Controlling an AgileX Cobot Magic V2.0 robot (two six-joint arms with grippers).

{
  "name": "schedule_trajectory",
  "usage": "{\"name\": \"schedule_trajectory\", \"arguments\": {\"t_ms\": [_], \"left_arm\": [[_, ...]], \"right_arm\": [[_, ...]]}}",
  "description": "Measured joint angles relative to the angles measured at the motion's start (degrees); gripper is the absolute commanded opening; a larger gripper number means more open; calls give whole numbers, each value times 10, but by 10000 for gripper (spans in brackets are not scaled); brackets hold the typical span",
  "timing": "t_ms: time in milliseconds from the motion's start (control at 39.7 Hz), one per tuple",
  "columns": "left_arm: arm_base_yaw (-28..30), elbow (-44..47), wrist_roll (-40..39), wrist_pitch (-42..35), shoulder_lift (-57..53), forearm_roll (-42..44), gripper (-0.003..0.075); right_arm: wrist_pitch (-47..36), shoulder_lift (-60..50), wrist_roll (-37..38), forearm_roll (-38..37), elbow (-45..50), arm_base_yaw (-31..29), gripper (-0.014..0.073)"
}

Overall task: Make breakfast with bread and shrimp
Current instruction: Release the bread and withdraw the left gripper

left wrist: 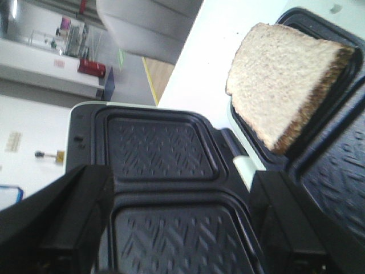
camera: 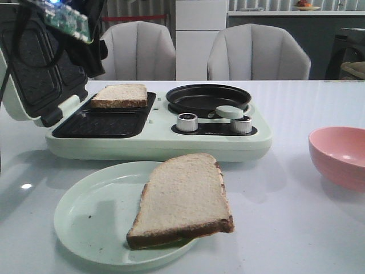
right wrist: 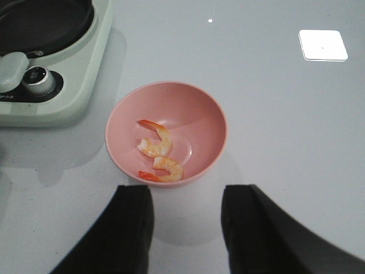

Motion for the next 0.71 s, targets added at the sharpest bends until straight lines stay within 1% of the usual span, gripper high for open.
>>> {"name": "schedule_trajectory", "arguments": {"t_ms": [101, 202, 277, 403, 530, 706], "left_arm": [[-49, 0, 59, 48, -32, -115, 542], [-81, 0, 107, 86, -69, -242, 542], [-94, 0, 129, 113, -101, -338, 542], [-98, 1, 159, 135, -160, -465, 542], [-98, 1, 181, 142, -221, -545, 542], [-98, 3, 208, 147, -307, -635, 542]], "right_arm": [[0, 0, 0, 0, 0, 0, 413], [0, 0, 0, 0, 0, 0, 413], [0, 0, 0, 0, 0, 0, 413], [0, 0, 0, 0, 0, 0, 413], [0, 0, 0, 0, 0, 0, 413], [0, 0, 0, 0, 0, 0, 413]]}}
